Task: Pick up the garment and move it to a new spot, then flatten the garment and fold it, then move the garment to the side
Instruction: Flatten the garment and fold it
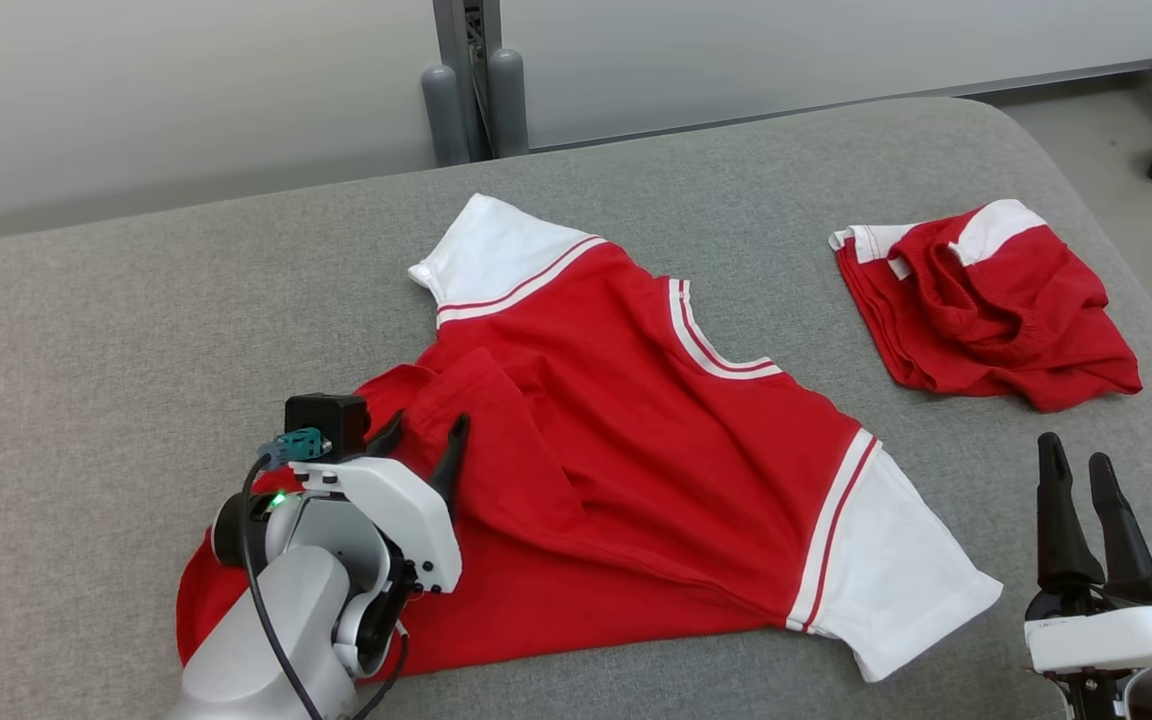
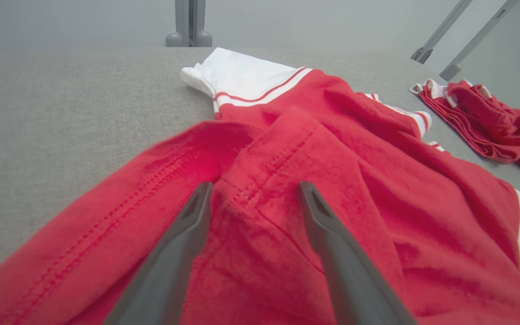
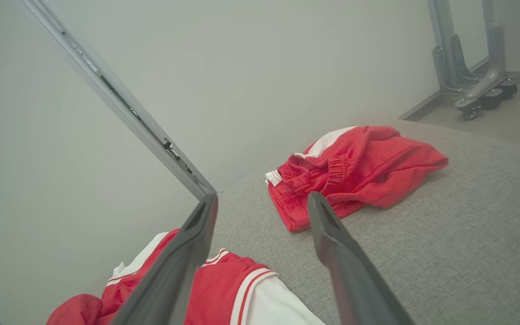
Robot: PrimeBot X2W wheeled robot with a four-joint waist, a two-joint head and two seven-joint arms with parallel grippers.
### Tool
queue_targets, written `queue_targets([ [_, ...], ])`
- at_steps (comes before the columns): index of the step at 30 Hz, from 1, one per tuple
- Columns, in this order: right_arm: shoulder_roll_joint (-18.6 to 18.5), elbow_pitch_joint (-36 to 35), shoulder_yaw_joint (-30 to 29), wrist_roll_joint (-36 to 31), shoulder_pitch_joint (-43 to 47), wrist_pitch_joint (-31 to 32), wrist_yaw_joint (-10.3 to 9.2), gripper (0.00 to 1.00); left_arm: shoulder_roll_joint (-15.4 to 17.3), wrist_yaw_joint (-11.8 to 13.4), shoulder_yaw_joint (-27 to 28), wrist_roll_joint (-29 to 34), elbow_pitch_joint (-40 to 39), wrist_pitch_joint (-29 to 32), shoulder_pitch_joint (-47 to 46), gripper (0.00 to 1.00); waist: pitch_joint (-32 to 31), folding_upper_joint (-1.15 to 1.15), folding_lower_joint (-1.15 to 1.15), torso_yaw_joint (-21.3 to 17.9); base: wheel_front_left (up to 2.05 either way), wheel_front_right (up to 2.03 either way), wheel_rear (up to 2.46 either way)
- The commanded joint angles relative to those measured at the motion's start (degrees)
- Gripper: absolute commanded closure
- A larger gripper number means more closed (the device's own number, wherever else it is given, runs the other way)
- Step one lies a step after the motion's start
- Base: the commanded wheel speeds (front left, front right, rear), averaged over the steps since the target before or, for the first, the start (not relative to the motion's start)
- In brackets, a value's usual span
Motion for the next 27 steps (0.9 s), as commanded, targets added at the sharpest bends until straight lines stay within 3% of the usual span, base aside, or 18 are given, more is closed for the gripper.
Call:
queue_targets([
  [1,0.0,-0.1,-0.3,-0.5,0.1,-0.3,0.02,0.0,-0.1,-0.4,-0.2,0.1,-0.3,-0.7,-0.8,0.14,-0.1,0.0,0.0,0.2,0.0,0.0,0.0],
  [3,0.1,0.0,-0.1,-0.9,0.2,-0.3,0.02,0.0,-0.5,-0.4,-0.5,0.2,-1.0,-1.6,-0.1,0.26,-0.3,0.0,0.0,0.5,0.0,0.0,0.0],
  [7,0.3,0.2,0.2,-1.3,0.0,-0.3,0.02,0.0,-1.0,-0.4,-1.1,-0.1,-1.3,-1.7,0.5,0.92,-0.4,0.0,0.0,0.6,0.0,0.0,0.0],
  [8,0.3,0.2,0.3,-1.4,-0.1,-0.3,0.02,0.0,-1.0,-0.2,-1.2,0.1,-1.2,-1.9,0.5,1.0,-0.4,0.0,0.0,0.6,0.0,0.0,0.0],
  [12,0.2,0.3,0.6,-1.4,-0.2,-0.3,0.02,0.0,-1.2,0.5,-1.1,0.5,-1.7,-2.9,0.4,0.98,-0.5,0.0,0.0,0.6,0.0,0.0,0.0],
  [13,0.1,0.3,0.6,-1.5,-0.2,-0.3,0.02,0.0,-1.2,0.7,-1.1,0.4,-1.9,-2.9,0.5,0.83,-0.5,0.0,0.0,0.6,0.0,0.0,0.0],
  [14,0.0,0.4,0.6,-1.5,-0.1,-0.3,0.02,0.0,-1.2,1.0,-1.1,0.4,-2.2,-3.1,0.8,0.75,-0.6,0.0,0.0,0.6,0.0,0.0,0.0],
  [15,-0.1,0.5,0.5,-1.5,0.0,-0.3,0.02,0.0,-1.0,1.3,-1.2,0.7,-2.5,-3.3,1.1,0.73,-0.8,0.0,0.0,0.7,0.0,0.0,0.0],
  [16,-0.1,0.5,0.5,-1.6,0.2,-0.3,0.02,0.0,-0.7,1.7,-1.4,0.9,-3.0,-3.5,1.5,0.78,-0.9,0.0,0.0,0.8,0.0,0.0,0.0],
  [17,-0.1,0.5,0.4,-1.6,0.3,-0.3,0.02,0.0,-0.6,1.9,-1.2,1.0,-3.8,-4.2,1.8,0.96,-1.0,0.0,0.0,0.9,0.0,0.0,0.0],
  [18,-0.1,0.5,0.2,-1.7,0.4,-0.3,0.02,0.0,-0.6,2.3,-0.6,0.7,-4.8,-5.0,1.9,1.0,-1.1,0.0,0.0,1.1,0.0,0.0,0.0],
  [27,-0.2,0.9,1.5,-1.7,-0.7,-0.3,0.02,0.0,1.5,3.4,0.1,2.3,-11.3,-5.7,-3.0,1.0,-2.5,0.0,0.0,2.5,0.0,0.0,0.0],
])
